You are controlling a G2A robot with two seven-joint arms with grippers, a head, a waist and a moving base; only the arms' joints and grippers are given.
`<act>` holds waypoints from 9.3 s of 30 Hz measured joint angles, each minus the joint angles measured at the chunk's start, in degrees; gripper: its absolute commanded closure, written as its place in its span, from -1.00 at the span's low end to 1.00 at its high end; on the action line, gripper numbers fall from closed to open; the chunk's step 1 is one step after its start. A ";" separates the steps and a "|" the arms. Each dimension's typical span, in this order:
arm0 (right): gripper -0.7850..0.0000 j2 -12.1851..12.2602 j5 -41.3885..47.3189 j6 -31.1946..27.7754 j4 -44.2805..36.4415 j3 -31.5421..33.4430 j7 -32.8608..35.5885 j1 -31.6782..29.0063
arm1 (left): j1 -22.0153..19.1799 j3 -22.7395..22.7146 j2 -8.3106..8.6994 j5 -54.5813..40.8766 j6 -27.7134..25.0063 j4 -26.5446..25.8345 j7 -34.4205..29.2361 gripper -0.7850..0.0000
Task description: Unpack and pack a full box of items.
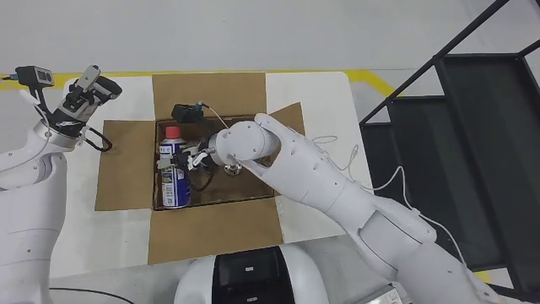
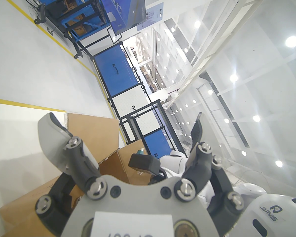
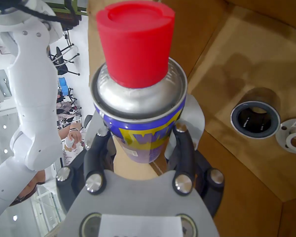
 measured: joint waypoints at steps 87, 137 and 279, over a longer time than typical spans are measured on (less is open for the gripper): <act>-1.00 12.76 -12.03 -3.16 -51.51 54.28 -4.31 -55.09 | -2.78 11.48 0.31 -17.27 3.82 2.59 -26.45 -1.00; -1.00 13.59 -4.90 -8.37 -36.01 31.15 3.64 -33.78 | 1.78 8.07 2.50 -17.12 2.25 -0.74 -24.87 -1.00; -1.00 20.54 9.61 -3.86 -34.01 23.77 7.50 -34.25 | -28.13 29.08 -6.56 15.17 -13.78 38.92 7.68 -1.00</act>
